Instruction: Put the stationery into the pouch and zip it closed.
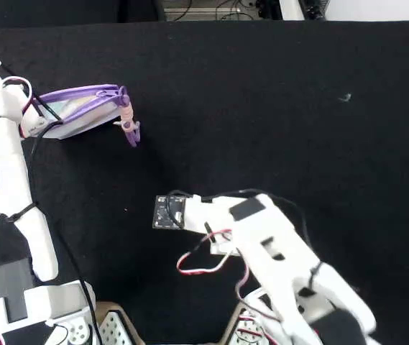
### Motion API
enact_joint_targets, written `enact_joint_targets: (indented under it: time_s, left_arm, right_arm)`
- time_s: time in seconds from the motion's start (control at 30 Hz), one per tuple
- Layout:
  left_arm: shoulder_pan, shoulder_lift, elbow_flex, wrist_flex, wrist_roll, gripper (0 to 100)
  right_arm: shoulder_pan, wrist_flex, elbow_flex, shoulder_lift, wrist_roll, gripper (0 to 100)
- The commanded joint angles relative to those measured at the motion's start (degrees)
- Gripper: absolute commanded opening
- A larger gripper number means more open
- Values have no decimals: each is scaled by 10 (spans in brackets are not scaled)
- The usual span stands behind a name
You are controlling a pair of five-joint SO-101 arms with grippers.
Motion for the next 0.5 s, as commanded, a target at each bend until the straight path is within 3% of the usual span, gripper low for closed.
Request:
enact_joint_targets:
  time_s: [0.0,0.17,0.3,0.47]
  left_arm:
    - [-3,2,4,-8,-1,30]
    - [-3,2,4,-8,-1,30]
    - [-3,2,4,-8,-1,30]
    - [-1,2,4,-8,0,30]
  right_arm:
    - [11,-15,-68,86,6,187]
    - [12,-31,-101,176,6,175]
    - [18,-60,-109,209,5,12]
    - [39,-62,-111,172,3,9]
